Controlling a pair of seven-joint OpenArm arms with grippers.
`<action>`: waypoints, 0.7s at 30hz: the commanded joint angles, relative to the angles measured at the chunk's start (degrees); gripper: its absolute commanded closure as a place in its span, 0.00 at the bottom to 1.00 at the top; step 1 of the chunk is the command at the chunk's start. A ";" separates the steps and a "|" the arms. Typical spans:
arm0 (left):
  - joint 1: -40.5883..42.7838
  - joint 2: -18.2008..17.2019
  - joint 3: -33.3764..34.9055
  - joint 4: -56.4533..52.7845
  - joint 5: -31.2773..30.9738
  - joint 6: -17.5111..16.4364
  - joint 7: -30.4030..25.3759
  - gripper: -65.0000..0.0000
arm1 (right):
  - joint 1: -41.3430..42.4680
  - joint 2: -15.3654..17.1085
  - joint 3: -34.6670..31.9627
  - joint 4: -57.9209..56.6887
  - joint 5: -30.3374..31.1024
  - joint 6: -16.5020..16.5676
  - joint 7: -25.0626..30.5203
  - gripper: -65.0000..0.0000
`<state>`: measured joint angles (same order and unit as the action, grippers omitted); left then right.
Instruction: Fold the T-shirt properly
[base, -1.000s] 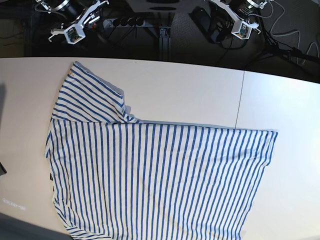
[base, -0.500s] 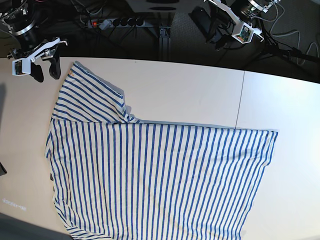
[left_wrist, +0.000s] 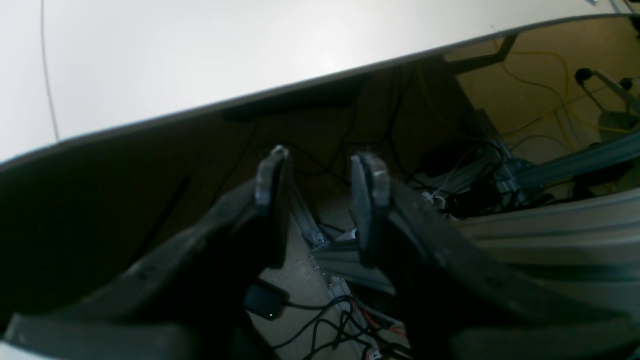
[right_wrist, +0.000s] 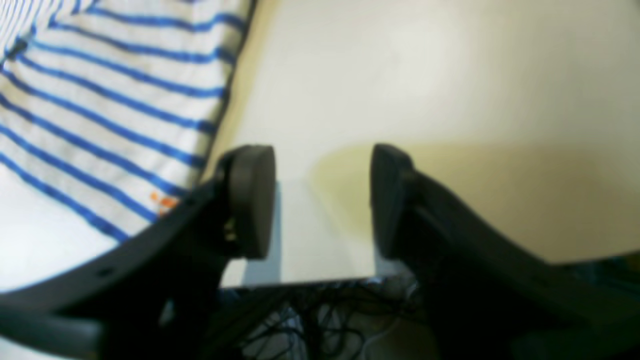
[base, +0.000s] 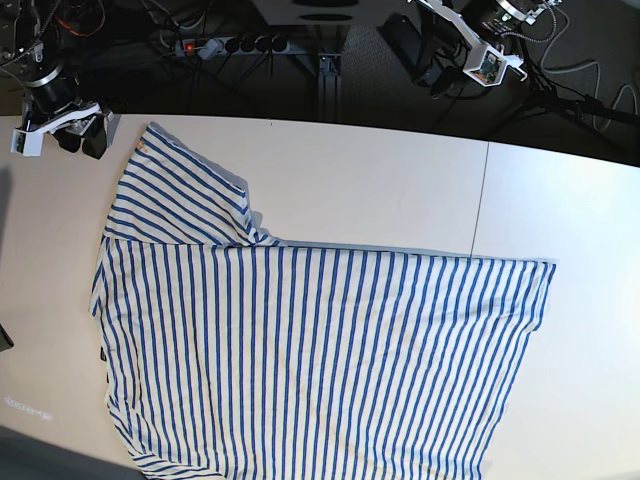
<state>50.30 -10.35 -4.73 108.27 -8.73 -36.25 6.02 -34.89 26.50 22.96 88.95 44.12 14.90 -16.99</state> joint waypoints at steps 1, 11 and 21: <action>0.68 -0.17 -0.11 0.96 -0.87 -0.85 -1.01 0.68 | -0.07 0.76 -0.20 0.46 0.70 5.11 -0.09 0.52; 0.68 -0.17 -0.13 0.96 -0.87 -0.85 -1.01 0.68 | 1.31 -2.82 -8.98 0.46 -1.09 5.29 0.02 0.52; 0.68 -0.20 -1.11 0.96 -2.10 -0.85 -1.03 0.65 | 2.19 -8.52 -12.90 0.44 -3.91 5.27 0.11 0.52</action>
<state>50.33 -10.33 -5.67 108.27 -10.15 -36.27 6.04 -31.88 17.91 10.59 89.62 41.25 16.56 -12.99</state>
